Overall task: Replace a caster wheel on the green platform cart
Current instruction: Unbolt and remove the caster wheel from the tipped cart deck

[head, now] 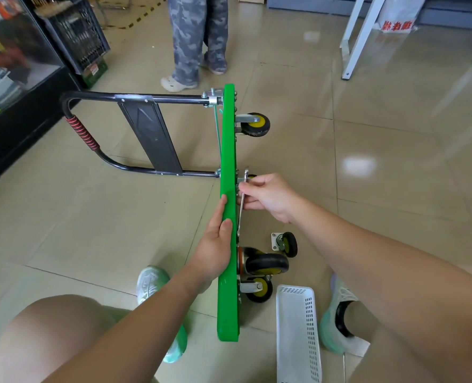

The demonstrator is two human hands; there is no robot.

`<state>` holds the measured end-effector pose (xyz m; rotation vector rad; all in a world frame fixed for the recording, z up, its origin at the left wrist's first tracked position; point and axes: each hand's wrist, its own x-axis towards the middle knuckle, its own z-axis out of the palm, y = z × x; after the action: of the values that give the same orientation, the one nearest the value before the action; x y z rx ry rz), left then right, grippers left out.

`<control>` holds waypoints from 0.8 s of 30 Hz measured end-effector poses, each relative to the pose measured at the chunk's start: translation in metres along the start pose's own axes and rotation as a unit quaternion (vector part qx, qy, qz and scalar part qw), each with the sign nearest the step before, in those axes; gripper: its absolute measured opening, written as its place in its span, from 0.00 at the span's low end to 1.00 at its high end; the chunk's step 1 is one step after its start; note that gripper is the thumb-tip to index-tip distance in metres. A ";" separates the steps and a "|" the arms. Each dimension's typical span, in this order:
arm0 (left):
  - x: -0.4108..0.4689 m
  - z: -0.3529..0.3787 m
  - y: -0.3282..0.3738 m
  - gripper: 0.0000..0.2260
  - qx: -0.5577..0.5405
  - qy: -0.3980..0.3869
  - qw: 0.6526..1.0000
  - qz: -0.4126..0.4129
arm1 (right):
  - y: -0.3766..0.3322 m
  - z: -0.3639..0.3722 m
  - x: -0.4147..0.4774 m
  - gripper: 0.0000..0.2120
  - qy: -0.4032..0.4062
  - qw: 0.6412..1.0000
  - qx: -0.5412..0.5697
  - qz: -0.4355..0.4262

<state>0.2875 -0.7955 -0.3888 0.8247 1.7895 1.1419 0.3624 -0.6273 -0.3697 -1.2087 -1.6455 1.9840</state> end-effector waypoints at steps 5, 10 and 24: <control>-0.005 0.001 0.005 0.22 0.013 0.005 1.000 0.004 | -0.008 0.007 -0.020 0.08 0.006 0.999 -0.014 -0.041; -0.006 0.001 0.006 0.22 0.023 0.012 1.000 -0.005 | -0.008 0.012 -0.042 0.03 0.020 0.995 -0.032 -0.088; -0.012 0.001 0.009 0.22 0.019 0.018 1.000 -0.018 | 0.009 0.014 -0.080 0.09 0.090 0.982 -0.030 -0.164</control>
<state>0.2943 -0.8020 -0.3772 0.7955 1.8535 1.1107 0.4027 -0.6940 -0.3450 -1.0248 -1.6964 1.5908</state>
